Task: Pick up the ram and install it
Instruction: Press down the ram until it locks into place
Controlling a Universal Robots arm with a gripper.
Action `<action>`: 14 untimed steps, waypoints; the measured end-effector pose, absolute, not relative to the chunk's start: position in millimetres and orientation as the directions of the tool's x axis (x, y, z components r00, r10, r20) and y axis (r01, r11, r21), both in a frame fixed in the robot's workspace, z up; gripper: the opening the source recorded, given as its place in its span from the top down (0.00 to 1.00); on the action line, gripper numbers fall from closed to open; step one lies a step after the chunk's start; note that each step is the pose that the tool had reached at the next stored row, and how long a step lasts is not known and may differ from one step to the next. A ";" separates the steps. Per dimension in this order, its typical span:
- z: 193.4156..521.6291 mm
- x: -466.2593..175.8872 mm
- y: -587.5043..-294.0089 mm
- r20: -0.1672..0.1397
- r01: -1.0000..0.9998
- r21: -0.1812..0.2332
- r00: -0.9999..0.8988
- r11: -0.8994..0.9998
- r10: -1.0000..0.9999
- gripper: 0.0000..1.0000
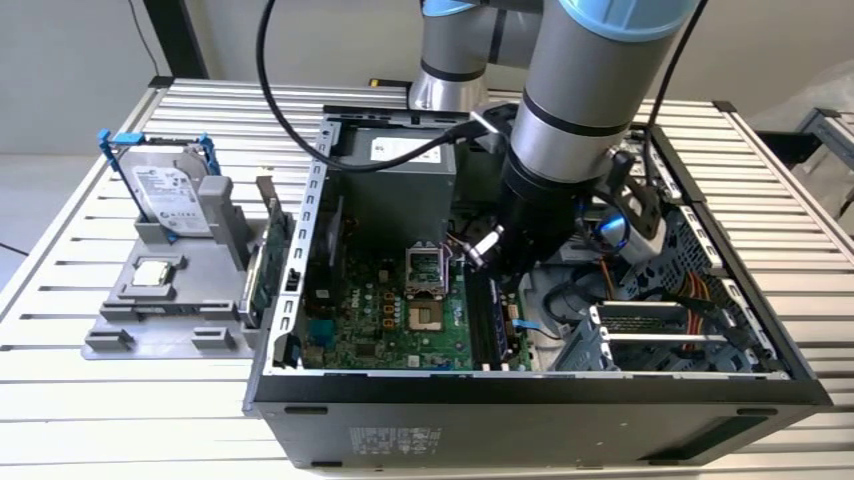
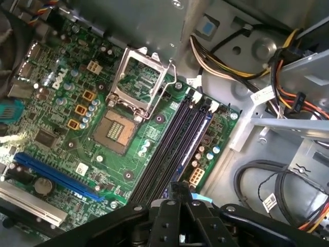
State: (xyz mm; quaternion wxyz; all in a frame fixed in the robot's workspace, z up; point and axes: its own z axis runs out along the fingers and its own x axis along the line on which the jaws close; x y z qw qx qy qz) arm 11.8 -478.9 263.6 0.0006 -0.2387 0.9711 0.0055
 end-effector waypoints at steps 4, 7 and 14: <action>263.5 11.7 -478.9 -0.004 -0.498 0.010 -0.867 0.867 -0.498 1.00; 263.5 11.8 -478.9 -0.004 -0.526 0.010 -0.850 0.850 -0.526 1.00; 263.4 11.8 -478.9 -0.004 -0.586 0.010 -0.810 0.810 -0.586 1.00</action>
